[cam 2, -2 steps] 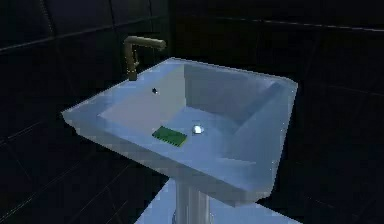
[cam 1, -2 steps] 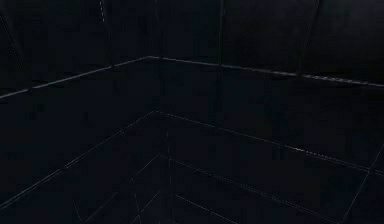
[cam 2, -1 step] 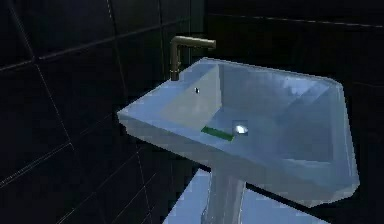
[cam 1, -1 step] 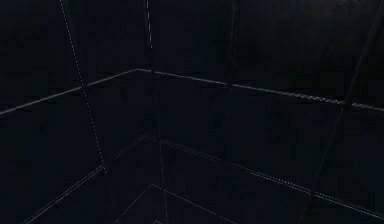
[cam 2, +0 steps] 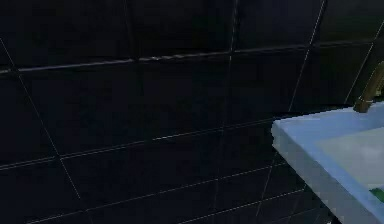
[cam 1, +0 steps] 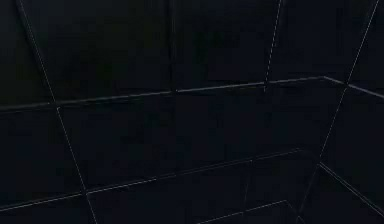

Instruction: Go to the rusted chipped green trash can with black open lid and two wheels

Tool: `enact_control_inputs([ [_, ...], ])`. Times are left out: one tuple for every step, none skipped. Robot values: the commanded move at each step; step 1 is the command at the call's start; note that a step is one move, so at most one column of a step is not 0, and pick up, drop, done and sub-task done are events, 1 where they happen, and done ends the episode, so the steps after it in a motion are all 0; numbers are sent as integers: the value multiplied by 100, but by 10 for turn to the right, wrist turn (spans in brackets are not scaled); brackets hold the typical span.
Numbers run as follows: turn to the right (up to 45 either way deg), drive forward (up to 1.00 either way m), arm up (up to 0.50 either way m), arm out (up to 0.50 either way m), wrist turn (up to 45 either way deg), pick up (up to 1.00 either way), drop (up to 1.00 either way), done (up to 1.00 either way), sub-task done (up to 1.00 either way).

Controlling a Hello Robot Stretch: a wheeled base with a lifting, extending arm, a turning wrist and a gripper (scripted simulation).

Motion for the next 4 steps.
enact_control_inputs([
  [-450,0,0,0,0,0,0,0,0],
  [-450,0,0,0,0,0,0,0,0],
  [-120,0,0,0,0,0,0,0,0],
  [0,100,0,0,0,0,0,0,0],
])
